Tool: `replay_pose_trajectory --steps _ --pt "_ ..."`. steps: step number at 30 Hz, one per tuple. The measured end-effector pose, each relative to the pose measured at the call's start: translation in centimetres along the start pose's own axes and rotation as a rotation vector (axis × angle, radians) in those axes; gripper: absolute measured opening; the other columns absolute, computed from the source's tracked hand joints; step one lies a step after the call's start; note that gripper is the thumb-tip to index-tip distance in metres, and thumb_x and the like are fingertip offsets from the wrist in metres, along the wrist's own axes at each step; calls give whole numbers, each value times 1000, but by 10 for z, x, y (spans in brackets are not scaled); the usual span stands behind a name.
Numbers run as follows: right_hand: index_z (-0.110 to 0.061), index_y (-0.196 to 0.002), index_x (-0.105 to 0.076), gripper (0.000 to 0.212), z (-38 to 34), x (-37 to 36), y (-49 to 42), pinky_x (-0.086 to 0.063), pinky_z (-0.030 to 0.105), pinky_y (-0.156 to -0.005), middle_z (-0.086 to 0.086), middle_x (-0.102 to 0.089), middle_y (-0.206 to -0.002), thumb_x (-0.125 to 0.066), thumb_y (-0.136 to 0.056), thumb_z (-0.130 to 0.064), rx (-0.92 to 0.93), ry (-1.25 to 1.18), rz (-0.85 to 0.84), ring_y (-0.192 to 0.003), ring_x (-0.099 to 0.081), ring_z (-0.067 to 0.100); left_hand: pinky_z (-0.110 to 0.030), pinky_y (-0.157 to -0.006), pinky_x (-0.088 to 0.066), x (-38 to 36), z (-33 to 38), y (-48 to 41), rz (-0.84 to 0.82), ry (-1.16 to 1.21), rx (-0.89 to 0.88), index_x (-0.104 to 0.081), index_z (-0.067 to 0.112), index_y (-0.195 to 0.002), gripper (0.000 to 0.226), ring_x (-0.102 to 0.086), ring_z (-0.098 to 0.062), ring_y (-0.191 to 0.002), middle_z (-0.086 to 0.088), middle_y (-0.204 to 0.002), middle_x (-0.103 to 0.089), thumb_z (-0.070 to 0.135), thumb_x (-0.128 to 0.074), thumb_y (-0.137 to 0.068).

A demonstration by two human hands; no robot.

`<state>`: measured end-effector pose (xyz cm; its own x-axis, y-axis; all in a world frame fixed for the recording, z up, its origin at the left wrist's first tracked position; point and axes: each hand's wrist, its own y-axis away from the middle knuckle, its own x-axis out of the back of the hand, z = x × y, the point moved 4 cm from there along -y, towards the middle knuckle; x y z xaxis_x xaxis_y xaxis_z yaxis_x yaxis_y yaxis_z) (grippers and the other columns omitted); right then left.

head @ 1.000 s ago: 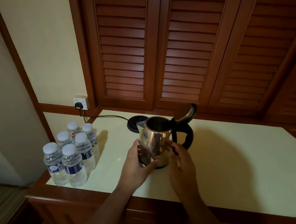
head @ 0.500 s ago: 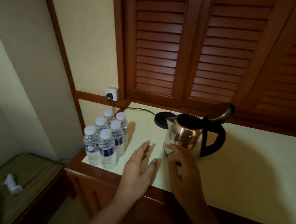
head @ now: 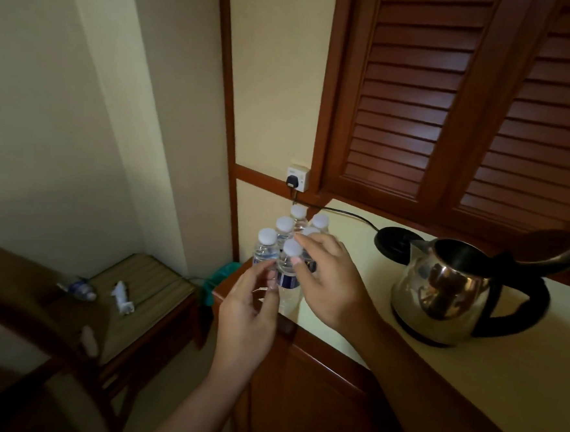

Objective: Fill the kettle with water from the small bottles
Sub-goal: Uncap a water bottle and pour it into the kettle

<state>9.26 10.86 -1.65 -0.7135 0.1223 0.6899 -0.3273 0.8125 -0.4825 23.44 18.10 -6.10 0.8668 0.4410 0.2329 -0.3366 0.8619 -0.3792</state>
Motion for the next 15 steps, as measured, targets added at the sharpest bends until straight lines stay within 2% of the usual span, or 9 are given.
replay_pose_trajectory --steps 4,9,11,13,15 --pt "-20 -131 -60 40 -7 -8 -14 -48 41 -96 6 -54 -127 -54 -97 -41 -37 133 -32 -117 -49 23 -14 -84 -53 6 -18 0 31 -38 70 -64 32 -138 36 -68 -6 -114 15 -125 -71 21 -64 -103" --pt "-19 -108 -60 25 -13 -2 -22 -44 28 -75 1 -67 -103 -67 -92 -38 -35 162 3 -92 -59 19 -15 -80 -54 5 -28 3 -7 -76 116 -60 35 -141 46 -68 -6 -108 9 -129 -69 21 -70 -98" --pt "-19 -106 -63 28 -16 5 -17 -47 26 -74 -1 -69 -101 -71 -89 -39 -59 145 25 -86 -60 16 -18 -85 -57 2 -23 6 -45 -124 86 -55 37 -145 54 -63 -5 -118 12 -135 -64 27 -74 -96" --pt "-18 -110 -68 32 -20 17 -8 -53 26 -77 -2 -68 -104 -74 -87 -39 -73 110 62 -87 -62 13 -13 -88 -54 -5 -13 8 -111 -146 44 -48 37 -150 64 -55 -1 -126 17 -140 -57 36 -77 -92" --pt "-17 -110 -71 33 -26 31 2 -51 14 -73 -8 -66 -99 -77 -85 -38 -59 46 102 -82 -60 3 -20 -96 -55 -17 -2 8 -189 -124 -1 -43 38 -151 73 -52 -2 -131 21 -142 -54 47 -79 -88"
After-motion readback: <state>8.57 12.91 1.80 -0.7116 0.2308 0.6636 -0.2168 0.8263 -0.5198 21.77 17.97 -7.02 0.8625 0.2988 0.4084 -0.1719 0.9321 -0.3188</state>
